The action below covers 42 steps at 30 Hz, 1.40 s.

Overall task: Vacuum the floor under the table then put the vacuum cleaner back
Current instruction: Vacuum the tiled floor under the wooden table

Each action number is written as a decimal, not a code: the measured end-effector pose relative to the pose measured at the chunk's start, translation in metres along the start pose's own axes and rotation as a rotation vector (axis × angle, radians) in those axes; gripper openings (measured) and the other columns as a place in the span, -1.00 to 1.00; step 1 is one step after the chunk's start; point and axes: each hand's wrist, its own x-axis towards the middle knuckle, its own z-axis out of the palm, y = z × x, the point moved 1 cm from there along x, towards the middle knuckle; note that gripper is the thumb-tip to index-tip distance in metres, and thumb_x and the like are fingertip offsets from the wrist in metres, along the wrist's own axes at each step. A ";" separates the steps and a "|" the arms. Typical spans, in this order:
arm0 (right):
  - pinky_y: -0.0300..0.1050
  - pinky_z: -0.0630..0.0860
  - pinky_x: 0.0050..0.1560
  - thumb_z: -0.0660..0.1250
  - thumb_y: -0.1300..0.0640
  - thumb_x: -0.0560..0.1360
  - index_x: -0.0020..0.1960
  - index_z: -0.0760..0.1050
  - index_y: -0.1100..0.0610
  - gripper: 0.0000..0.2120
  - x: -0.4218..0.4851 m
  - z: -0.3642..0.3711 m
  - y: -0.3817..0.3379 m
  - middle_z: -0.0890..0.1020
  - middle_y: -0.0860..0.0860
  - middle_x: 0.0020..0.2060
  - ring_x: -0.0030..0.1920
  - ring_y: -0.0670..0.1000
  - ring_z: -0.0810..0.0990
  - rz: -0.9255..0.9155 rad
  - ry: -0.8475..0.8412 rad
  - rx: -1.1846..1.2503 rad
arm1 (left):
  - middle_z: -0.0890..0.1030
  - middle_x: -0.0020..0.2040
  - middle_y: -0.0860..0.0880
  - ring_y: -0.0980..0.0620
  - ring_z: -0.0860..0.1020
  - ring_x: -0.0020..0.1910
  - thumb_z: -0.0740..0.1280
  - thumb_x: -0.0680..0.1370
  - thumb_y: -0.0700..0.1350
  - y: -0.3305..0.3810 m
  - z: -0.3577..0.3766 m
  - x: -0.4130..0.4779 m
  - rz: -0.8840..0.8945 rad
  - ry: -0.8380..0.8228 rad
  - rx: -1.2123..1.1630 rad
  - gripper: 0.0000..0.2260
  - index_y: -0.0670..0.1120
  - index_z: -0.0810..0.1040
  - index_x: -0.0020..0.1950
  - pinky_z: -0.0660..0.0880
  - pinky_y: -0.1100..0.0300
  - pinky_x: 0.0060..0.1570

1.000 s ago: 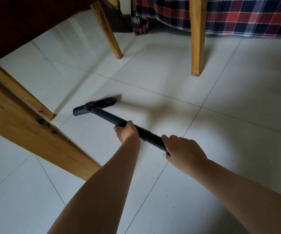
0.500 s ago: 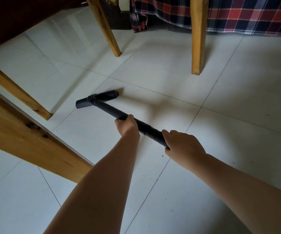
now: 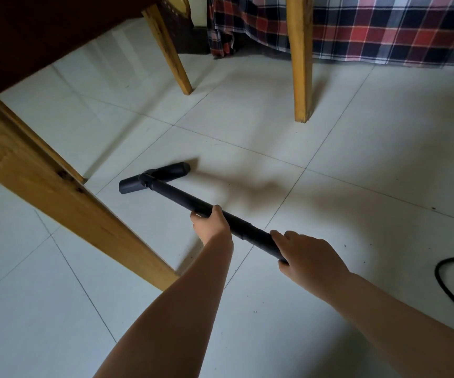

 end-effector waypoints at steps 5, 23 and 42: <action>-0.27 -0.25 -0.48 0.58 0.13 0.02 -0.16 0.54 0.10 -0.57 -0.026 -0.006 0.008 0.21 -0.08 -0.45 -0.56 -0.01 0.15 0.007 -0.048 -0.022 | 0.53 0.15 -0.12 -0.07 0.49 -0.02 0.25 0.50 -0.16 -0.013 -0.005 -0.025 0.008 0.028 0.004 -0.65 -0.10 0.36 0.28 0.43 0.11 0.06; -0.17 0.09 -0.44 0.12 0.16 0.53 0.29 0.29 0.07 -0.67 -0.083 -0.052 0.051 0.35 -0.04 -0.17 -0.22 0.06 0.35 -0.007 -0.120 -0.016 | 0.53 0.18 -0.17 -0.14 0.52 0.04 0.31 0.50 -0.16 -0.022 0.003 -0.093 -0.006 -0.004 0.018 -0.58 -0.20 0.33 0.32 0.40 0.11 0.03; -0.10 0.24 -0.21 0.17 0.24 0.53 0.41 0.22 0.02 -0.53 -0.151 -0.063 0.099 0.49 0.01 0.05 -0.09 0.06 0.46 0.104 -0.081 -0.048 | 0.53 0.17 -0.16 -0.11 0.51 -0.03 0.29 0.53 -0.14 -0.050 0.017 -0.170 -0.084 -0.077 0.029 -0.58 -0.16 0.28 0.35 0.41 0.10 0.01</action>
